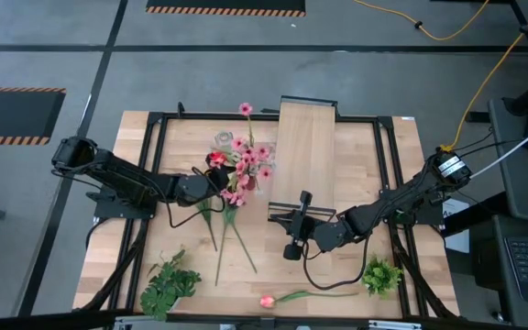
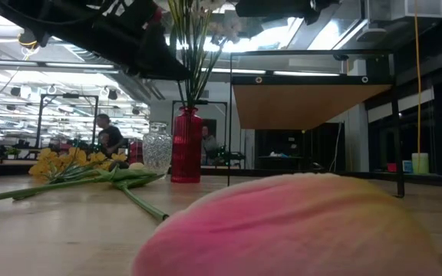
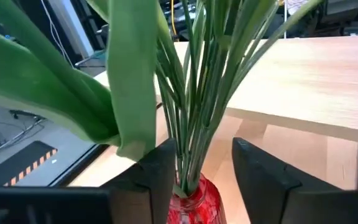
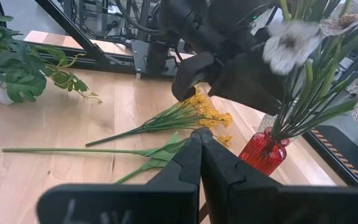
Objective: Pick and place flowers into a vace then onto a shelf
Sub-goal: Put the pink flowers into the red vase, then put the yellow flowers into the transparent vase
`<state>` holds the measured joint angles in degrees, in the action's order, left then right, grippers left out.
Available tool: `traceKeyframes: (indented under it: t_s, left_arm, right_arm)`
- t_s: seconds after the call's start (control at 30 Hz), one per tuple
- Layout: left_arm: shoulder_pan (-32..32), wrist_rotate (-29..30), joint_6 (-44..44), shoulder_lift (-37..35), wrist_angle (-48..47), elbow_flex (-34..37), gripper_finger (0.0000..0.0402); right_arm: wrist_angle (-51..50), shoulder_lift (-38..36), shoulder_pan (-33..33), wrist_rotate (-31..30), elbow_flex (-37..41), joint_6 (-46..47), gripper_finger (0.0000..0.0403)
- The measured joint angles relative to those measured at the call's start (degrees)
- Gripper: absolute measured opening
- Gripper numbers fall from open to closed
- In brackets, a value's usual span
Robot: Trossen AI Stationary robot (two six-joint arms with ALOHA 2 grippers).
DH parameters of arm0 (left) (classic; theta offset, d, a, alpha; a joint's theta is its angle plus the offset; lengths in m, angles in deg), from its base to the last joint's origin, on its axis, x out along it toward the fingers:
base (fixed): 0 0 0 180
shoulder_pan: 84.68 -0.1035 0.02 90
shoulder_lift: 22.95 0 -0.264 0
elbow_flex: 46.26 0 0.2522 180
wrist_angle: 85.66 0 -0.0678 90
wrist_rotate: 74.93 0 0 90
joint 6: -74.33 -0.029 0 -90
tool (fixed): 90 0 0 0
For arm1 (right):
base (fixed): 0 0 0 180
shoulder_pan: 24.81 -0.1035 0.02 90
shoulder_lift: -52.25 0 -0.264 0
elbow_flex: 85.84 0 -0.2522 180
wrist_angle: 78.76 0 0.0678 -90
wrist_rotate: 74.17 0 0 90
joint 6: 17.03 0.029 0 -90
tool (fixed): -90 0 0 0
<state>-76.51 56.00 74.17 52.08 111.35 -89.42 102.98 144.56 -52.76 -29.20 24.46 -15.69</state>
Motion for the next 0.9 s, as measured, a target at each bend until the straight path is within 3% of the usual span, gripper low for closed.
traceKeyframes:
  t_s: [0.17,0.7,0.9]
  left_arm:
    - [0.90,0.00,-2.13,0.00,0.12,0.00,0.0170]
    - [5.04,0.16,-2.56,-0.71,-0.36,0.00,0.0169]
    - [5.87,4.85,-4.46,-1.64,-1.03,0.00,0.0169]
  right_arm:
    - [0.00,0.00,0.01,0.01,0.00,0.09,0.0010]
    - [0.00,0.00,0.02,0.01,0.00,0.11,0.0010]
    - [0.00,0.00,0.02,0.01,0.01,0.11,0.0010]
